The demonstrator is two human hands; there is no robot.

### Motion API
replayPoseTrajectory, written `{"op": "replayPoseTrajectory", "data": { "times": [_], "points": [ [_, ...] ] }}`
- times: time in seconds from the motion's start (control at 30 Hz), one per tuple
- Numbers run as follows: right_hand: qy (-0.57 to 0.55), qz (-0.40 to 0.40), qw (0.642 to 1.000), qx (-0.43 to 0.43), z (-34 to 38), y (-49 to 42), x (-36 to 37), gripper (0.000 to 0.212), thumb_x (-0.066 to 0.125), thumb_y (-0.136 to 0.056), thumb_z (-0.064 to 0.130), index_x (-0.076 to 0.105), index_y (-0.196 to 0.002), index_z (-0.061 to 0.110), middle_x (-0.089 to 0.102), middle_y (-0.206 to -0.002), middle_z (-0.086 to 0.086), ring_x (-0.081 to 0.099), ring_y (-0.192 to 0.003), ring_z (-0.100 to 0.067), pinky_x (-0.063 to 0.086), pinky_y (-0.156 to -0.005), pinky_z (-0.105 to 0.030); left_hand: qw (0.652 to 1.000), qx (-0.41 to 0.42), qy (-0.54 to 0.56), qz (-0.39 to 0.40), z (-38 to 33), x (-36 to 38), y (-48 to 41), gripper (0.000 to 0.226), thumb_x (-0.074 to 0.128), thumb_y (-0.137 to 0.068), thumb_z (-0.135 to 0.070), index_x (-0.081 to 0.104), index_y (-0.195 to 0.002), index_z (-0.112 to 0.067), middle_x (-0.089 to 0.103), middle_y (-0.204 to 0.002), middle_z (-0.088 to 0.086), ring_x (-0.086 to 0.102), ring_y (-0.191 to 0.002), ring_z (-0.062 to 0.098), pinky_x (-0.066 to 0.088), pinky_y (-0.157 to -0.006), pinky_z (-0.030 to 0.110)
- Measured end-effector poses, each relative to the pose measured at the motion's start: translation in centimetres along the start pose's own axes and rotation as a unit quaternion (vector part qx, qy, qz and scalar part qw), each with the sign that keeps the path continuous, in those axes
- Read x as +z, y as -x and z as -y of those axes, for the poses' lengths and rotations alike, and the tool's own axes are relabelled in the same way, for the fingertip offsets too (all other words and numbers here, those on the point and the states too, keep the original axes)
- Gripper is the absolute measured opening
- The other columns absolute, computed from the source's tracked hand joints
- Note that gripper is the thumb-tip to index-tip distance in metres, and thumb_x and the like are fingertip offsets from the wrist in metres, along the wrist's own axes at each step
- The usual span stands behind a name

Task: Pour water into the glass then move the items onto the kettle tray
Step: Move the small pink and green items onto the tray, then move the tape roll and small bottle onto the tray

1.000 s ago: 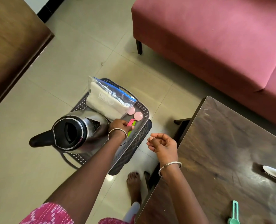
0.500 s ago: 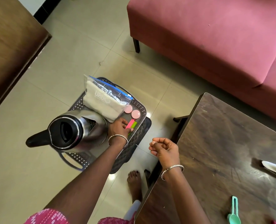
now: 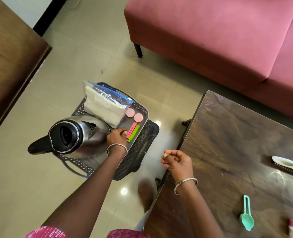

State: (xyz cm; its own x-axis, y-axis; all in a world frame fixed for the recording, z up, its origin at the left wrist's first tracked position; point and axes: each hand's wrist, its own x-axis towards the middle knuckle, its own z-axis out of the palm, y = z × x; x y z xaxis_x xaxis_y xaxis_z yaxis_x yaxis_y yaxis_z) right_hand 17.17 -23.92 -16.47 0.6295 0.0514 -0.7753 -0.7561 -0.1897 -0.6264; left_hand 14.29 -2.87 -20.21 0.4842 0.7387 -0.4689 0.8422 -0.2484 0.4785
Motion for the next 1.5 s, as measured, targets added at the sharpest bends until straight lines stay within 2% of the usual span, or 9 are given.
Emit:
{"op": "replayPoseTrajectory", "data": {
  "times": [0.23,0.37,0.67,0.8,1.07,1.2,1.3,1.4,1.5],
  "points": [
    [-0.028,-0.011,1.000,0.004,-0.9,1.7,-3.3,0.011,0.066,-0.089,-0.003,0.067,-0.086,0.007,0.070,-0.069,-0.009,0.066,-0.062,-0.017,0.054,-0.061,-0.027,0.998,-0.009,0.041,-0.055,-1.2,-1.2,2.6,0.019,0.058,-0.091,-0.010,0.076,-0.098,-0.012,0.074,-0.099,0.010,0.066,-0.095,0.029,0.042,-0.085,0.024],
    [-0.055,-0.029,0.998,0.009,-1.2,3.8,-6.4,0.010,0.064,-0.090,-0.003,0.066,-0.088,0.007,0.070,-0.068,-0.007,0.065,-0.060,-0.016,0.054,-0.057,-0.022,0.992,0.044,0.082,-0.089,-3.1,-1.3,7.3,0.014,0.061,-0.087,-0.011,0.074,-0.090,-0.016,0.074,-0.086,0.007,0.067,-0.081,0.025,0.045,-0.076,0.024],
    [-0.108,-0.071,0.991,0.013,-3.5,8.3,-16.8,0.012,0.061,-0.090,-0.006,0.064,-0.087,0.006,0.066,-0.070,-0.011,0.061,-0.058,-0.016,0.050,-0.053,-0.020,0.985,0.101,0.123,0.064,-4.9,6.3,22.0,0.016,0.060,-0.089,-0.011,0.071,-0.089,-0.022,0.071,-0.072,0.002,0.070,-0.070,0.021,0.058,-0.076,0.044],
    [-0.120,-0.094,0.988,0.007,-5.5,9.1,-23.6,0.014,0.060,-0.090,-0.007,0.063,-0.086,0.006,0.065,-0.070,-0.011,0.060,-0.059,-0.018,0.049,-0.051,-0.019,0.982,0.123,0.099,0.108,-5.9,11.5,28.8,0.016,0.061,-0.089,-0.013,0.071,-0.088,-0.025,0.071,-0.073,-0.005,0.070,-0.068,0.010,0.059,-0.073,0.040],
    [-0.091,-0.157,0.983,0.032,-10.4,10.2,-37.5,0.011,0.063,-0.087,-0.006,0.067,-0.095,0.000,0.068,-0.076,-0.013,0.061,-0.062,-0.018,0.051,-0.060,-0.026,0.973,0.153,0.019,0.171,-9.2,20.6,38.3,0.012,0.064,-0.083,-0.006,0.073,-0.089,-0.013,0.073,-0.081,0.003,0.067,-0.077,0.022,0.053,-0.080,0.035],
    [-0.082,-0.204,0.974,0.050,-12.5,10.1,-43.8,0.012,0.063,-0.086,-0.007,0.068,-0.095,-0.001,0.068,-0.076,-0.015,0.061,-0.061,-0.019,0.052,-0.060,-0.030,0.969,0.161,0.007,0.188,-11.0,24.2,41.9,0.011,0.067,-0.081,-0.005,0.072,-0.085,-0.014,0.072,-0.080,0.004,0.062,-0.067,0.016,0.050,-0.073,0.028],
    [-0.051,-0.241,0.967,0.067,-14.1,9.3,-47.5,0.010,0.067,-0.084,-0.002,0.071,-0.092,0.002,0.070,-0.078,-0.014,0.061,-0.061,-0.017,0.056,-0.062,-0.033,0.943,0.200,-0.046,0.260,-11.8,26.7,44.2,0.014,0.073,-0.078,-0.013,0.069,-0.090,-0.019,0.070,-0.087,-0.001,0.060,-0.066,0.009,0.051,-0.074,0.028],
    [0.024,-0.315,0.946,0.073,-14.9,8.1,-50.5,0.015,0.069,-0.080,0.003,0.074,-0.093,0.011,0.075,-0.089,-0.011,0.067,-0.077,-0.023,0.055,-0.085,-0.038,0.888,0.257,-0.203,0.324,-11.7,28.9,46.0,0.044,0.078,-0.073,-0.033,0.060,-0.112,-0.022,0.057,-0.113,-0.001,0.061,-0.096,0.019,0.050,-0.089,0.035],
    [0.068,-0.383,0.919,0.060,-15.0,6.9,-53.2,0.030,0.064,-0.079,0.001,0.067,-0.107,0.009,0.072,-0.101,-0.013,0.066,-0.097,-0.033,0.050,-0.093,-0.040,0.839,0.284,-0.330,0.328,-11.3,30.8,47.4,0.066,0.079,-0.069,-0.042,0.046,-0.124,-0.026,0.045,-0.125,-0.002,0.054,-0.111,0.025,0.049,-0.091,0.039]
  ]
}}
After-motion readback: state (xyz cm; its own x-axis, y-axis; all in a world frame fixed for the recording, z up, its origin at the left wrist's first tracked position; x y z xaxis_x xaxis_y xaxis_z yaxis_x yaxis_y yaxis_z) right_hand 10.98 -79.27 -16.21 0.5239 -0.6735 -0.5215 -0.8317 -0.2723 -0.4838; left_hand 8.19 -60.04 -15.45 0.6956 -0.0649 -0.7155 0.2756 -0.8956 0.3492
